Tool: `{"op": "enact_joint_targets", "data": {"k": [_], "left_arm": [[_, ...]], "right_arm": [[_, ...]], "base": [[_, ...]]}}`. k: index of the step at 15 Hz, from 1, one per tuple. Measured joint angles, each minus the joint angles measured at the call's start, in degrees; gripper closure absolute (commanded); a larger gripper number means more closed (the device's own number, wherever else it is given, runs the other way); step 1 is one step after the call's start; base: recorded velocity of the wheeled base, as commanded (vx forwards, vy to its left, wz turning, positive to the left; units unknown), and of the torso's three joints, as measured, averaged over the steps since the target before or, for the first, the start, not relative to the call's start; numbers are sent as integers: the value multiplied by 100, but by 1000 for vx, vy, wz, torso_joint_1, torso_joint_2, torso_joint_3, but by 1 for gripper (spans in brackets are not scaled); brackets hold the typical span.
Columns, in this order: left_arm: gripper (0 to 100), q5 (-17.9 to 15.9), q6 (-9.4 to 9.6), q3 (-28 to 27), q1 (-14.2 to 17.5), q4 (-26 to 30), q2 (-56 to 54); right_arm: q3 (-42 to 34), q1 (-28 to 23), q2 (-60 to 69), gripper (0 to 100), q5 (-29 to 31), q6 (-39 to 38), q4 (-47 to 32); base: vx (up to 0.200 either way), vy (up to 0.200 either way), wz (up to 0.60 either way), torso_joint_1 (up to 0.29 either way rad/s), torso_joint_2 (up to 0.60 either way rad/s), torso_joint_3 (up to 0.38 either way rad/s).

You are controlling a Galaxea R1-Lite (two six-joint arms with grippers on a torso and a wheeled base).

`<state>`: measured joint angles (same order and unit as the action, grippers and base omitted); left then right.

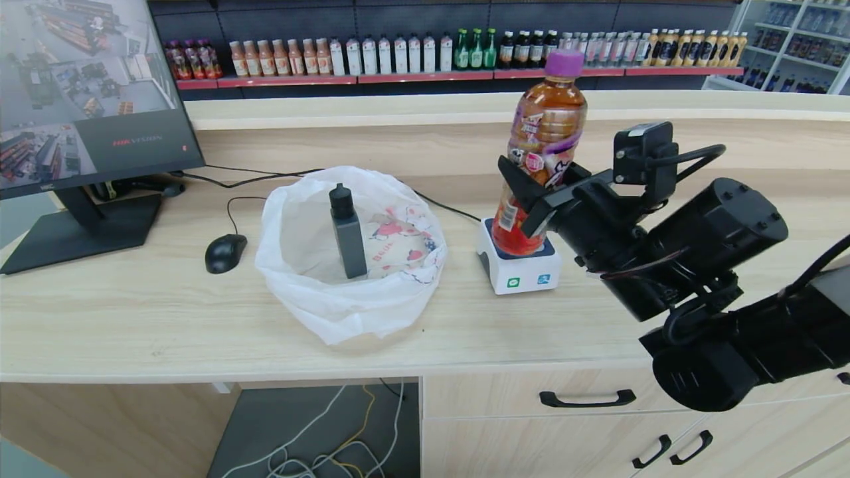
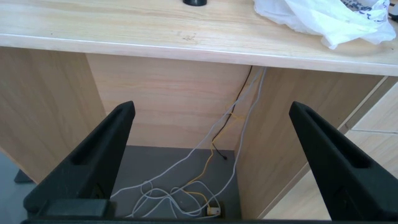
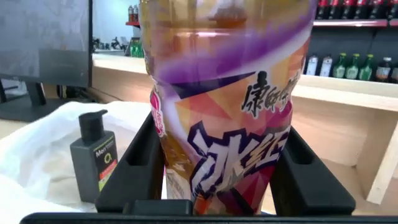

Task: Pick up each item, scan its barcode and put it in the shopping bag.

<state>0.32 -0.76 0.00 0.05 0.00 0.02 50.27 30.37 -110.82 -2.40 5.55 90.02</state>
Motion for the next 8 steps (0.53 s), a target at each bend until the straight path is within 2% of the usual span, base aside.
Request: {"op": "enact_joint_targets", "data": {"k": [2,8], "left_arm": [[0,0,0,0,0,0,0],[0,1,21,0,2,0,0]], "right_arm": [[-306,179,223,100,562,-240,-10],[-785,256,510,100,856,-268,-10]], "base": [[0,0,0,0,0,0],[0,0,0,0,0,0]]}}
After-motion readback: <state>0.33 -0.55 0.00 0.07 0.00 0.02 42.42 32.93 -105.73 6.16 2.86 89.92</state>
